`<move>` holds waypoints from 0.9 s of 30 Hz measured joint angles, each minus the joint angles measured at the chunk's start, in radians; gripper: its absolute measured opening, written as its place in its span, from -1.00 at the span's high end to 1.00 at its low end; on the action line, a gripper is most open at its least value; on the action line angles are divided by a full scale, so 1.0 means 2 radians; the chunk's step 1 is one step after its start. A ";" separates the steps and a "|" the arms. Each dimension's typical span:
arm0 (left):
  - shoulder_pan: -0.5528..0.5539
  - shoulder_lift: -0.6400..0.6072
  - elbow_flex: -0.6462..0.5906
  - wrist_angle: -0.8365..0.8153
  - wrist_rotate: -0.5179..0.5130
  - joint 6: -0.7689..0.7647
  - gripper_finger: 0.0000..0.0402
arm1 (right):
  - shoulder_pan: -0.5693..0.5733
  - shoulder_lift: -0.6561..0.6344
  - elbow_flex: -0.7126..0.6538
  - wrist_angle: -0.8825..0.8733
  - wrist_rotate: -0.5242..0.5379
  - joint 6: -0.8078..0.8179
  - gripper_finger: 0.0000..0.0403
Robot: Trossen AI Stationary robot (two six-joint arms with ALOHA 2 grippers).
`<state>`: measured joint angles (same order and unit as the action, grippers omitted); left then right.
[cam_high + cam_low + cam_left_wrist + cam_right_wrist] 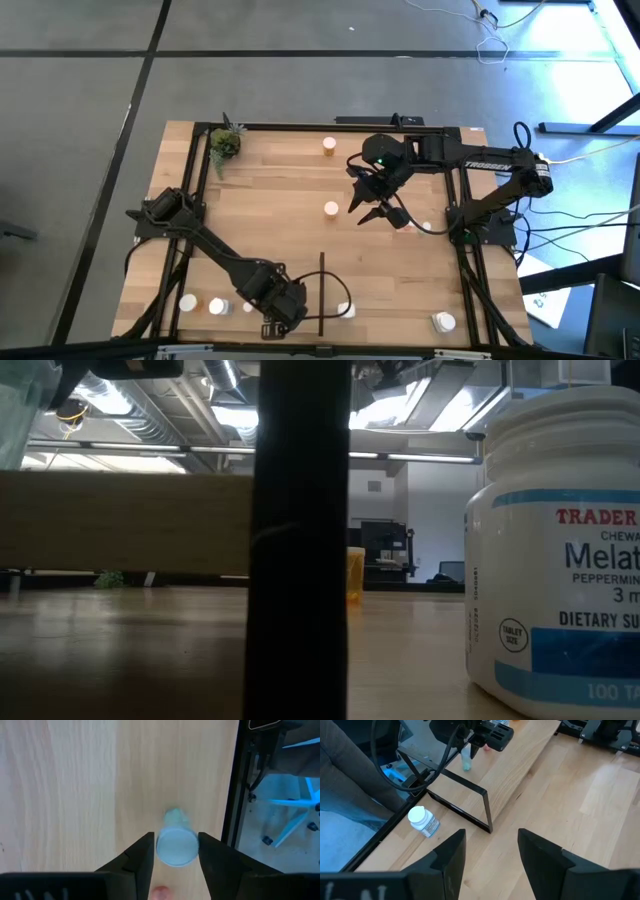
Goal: Pick and place medicine bottles onto shelf by color
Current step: Put the bottom left small blue pill bottle on the shelf, then put the bottom big orange pill bottle on the shelf aligned with the other big orange pill bottle
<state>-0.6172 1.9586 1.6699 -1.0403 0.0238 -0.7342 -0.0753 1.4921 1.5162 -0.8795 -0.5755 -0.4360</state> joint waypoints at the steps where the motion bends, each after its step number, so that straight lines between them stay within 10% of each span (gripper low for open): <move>1: -0.002 -0.001 0.000 0.001 0.000 -0.001 0.29 | 0.000 0.000 0.000 0.000 0.000 -0.001 0.10; 27: -0.006 -0.003 0.022 -0.039 0.012 -0.040 0.29 | 0.000 0.000 0.000 0.000 0.000 -0.007 0.10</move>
<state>-0.6300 1.9532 1.7138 -1.1175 0.0470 -0.8136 -0.0757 1.4921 1.5165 -0.8799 -0.5755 -0.4500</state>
